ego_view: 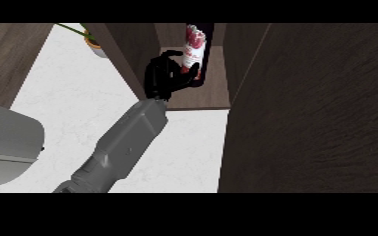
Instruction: Pick up the wine, place it into the cabinet and close the cabinet
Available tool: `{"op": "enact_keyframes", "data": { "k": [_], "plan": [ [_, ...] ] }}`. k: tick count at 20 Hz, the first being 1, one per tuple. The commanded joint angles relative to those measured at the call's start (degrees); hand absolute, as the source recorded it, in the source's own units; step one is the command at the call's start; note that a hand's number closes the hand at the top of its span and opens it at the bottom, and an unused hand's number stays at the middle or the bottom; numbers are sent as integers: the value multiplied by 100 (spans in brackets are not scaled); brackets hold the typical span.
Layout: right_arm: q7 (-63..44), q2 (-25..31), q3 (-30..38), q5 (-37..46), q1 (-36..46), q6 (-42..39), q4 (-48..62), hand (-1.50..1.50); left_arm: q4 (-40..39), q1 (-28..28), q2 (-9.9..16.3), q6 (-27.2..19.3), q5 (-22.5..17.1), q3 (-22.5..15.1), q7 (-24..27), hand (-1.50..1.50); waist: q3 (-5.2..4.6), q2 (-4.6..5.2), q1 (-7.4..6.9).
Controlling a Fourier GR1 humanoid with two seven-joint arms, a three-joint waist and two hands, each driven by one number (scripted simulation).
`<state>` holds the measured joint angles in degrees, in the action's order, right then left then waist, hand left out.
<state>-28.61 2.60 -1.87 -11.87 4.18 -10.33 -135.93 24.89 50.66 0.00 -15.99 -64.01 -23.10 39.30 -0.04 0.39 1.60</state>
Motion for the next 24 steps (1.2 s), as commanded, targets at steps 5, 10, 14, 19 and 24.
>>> {"op": "enact_keyframes", "data": {
  "k": [5,10,14,19,24],
  "plan": [
    [48,92,57,-203,-27,-142,-38,-150,-996,654,0,195,-132,97,-102,150,0,52,145],
    [298,-107,-182,139,174,-43,270,-150,-1120,941,0,103,-245,24,-423,150,-3,71,188],
    [339,-12,-48,-145,153,-205,417,-150,-782,989,0,-368,-561,-110,-399,150,1,86,345],
    [600,-165,-344,240,229,-183,671,-150,-887,740,0,-107,-641,-274,-113,150,-1,109,379],
    [304,-159,-457,145,174,-114,274,-150,-798,604,0,-172,-845,-490,-168,150,-5,115,511]
  ]
}}
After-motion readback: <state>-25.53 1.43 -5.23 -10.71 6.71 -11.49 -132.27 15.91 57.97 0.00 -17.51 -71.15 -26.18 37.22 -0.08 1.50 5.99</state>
